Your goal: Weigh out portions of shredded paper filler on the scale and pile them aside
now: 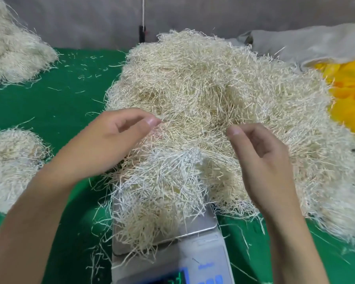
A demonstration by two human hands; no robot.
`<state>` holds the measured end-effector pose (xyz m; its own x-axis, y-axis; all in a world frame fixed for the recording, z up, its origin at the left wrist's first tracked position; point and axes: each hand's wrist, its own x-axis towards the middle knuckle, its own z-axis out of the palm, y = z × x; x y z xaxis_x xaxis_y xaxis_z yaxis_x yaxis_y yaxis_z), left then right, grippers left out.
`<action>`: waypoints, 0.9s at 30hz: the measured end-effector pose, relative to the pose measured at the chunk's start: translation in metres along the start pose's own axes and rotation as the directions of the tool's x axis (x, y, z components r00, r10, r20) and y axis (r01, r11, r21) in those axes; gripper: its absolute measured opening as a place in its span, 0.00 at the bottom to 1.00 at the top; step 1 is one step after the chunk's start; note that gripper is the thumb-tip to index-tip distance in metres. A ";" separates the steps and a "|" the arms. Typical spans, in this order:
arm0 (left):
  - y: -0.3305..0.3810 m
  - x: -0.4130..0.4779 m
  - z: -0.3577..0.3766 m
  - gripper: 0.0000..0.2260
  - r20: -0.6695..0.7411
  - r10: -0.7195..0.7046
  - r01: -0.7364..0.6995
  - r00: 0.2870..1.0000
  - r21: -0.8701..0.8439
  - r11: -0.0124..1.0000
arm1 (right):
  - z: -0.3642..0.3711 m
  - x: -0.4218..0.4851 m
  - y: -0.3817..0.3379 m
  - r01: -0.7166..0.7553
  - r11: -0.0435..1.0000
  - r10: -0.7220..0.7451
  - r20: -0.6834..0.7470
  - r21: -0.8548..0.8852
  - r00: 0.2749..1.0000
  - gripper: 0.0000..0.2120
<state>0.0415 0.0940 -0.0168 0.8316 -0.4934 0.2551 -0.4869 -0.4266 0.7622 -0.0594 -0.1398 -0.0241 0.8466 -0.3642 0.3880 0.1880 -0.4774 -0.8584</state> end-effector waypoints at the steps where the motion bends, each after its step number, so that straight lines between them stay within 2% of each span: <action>1: 0.001 -0.001 0.000 0.15 0.002 -0.001 0.001 1.000 -0.011 1.000 | 0.004 -0.001 -0.001 0.013 0.999 -0.011 0.034 -0.030 0.999 0.08; 4: 0.002 -0.007 -0.001 0.15 0.041 -0.014 0.014 0.999 -0.012 1.000 | 0.016 -0.004 -0.003 0.057 0.997 -0.051 0.105 -0.051 0.993 0.11; 9: 0.001 -0.014 -0.004 0.14 0.056 -0.018 0.016 0.998 0.021 1.000 | 0.020 -0.013 -0.005 0.066 0.998 -0.064 0.109 -0.012 0.992 0.14; 15: 0.003 -0.019 -0.011 0.17 0.077 0.010 -0.013 0.997 0.036 0.999 | 0.019 -0.014 -0.016 0.127 0.988 -0.111 0.162 -0.091 0.981 0.17; 19: -0.001 -0.025 -0.027 0.20 0.045 -0.042 0.039 0.998 0.057 0.998 | 0.013 -0.017 -0.030 0.164 0.965 -0.102 0.280 -0.206 0.955 0.28; 21: -0.003 -0.027 -0.037 0.18 0.015 -0.080 0.079 0.997 0.047 0.996 | 0.020 -0.019 -0.037 0.151 0.939 -0.008 0.418 -0.308 0.908 0.37; 24: -0.006 -0.026 -0.045 0.17 -0.002 -0.131 0.131 0.991 0.035 0.991 | 0.051 -0.024 -0.037 0.213 0.837 0.182 0.625 -0.503 0.759 0.53; 25: -0.008 -0.025 -0.046 0.17 0.005 -0.144 0.144 0.990 0.026 0.989 | 0.063 -0.026 -0.032 0.239 0.802 0.245 0.668 -0.547 0.703 0.57; 27: -0.011 -0.022 -0.047 0.18 0.040 -0.160 0.160 0.986 -0.013 0.987 | 0.083 -0.028 -0.019 0.270 0.738 0.341 0.687 -0.619 0.642 0.61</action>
<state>0.0407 0.1454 -0.0028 0.8872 -0.4491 0.1061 -0.3439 -0.4902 0.8009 -0.0454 -0.0537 -0.0465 0.9494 0.1529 -0.2744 0.0596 -0.9454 -0.3206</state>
